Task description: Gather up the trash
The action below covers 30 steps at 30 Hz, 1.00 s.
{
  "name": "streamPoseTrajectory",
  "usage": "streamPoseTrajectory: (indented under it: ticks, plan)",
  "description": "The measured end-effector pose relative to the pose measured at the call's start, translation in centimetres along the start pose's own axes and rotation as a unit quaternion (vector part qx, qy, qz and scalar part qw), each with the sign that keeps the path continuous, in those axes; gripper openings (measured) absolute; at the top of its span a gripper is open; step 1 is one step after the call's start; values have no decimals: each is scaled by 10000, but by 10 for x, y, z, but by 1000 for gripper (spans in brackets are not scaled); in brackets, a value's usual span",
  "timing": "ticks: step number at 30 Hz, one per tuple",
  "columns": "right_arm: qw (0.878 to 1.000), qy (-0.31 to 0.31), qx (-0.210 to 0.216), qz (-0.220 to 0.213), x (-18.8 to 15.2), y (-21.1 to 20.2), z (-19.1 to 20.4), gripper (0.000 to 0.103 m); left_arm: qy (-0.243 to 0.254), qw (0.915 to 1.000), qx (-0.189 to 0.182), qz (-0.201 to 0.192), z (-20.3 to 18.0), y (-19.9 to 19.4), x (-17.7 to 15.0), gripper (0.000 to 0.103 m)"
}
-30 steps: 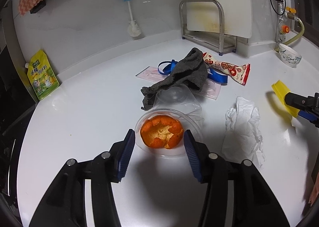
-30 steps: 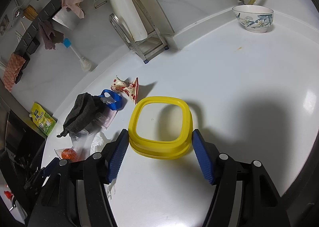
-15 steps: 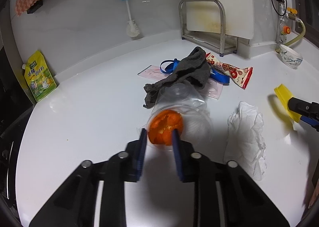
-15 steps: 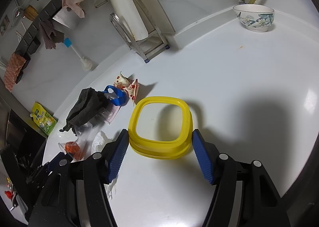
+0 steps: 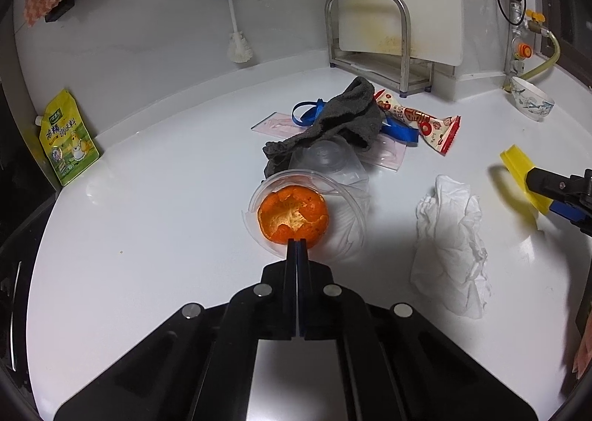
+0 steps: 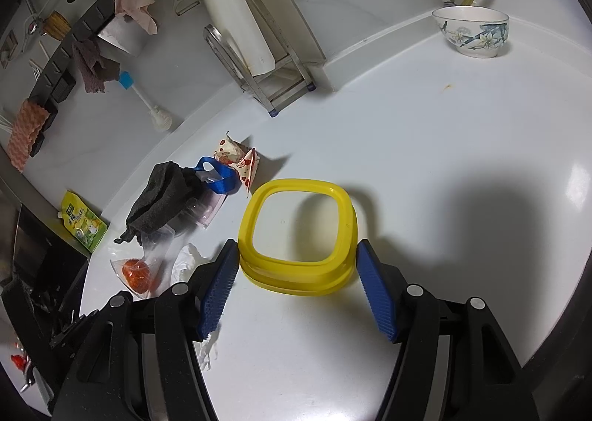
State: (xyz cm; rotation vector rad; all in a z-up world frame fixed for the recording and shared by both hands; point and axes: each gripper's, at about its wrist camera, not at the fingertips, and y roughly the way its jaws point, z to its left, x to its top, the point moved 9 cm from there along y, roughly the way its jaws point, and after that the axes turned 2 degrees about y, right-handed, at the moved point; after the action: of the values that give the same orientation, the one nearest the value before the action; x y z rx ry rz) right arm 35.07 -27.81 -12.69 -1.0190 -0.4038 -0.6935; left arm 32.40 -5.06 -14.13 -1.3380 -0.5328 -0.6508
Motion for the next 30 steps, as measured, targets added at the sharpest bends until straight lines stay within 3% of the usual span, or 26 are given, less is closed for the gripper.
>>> streamPoseTrajectory:
  ticks: [23,28,30]
  plan:
    - [10000,8,23,18,-1,0,1,63,268,9996,50,34,-7,6,7,7]
    - [10000,13,27,20,-2,-1,3,63,270,9996,49,18,-7,6,8,20]
    - [10000,10,28,17,-1,-1,2,63,252,9996,77,-28,-7,4,10,42]
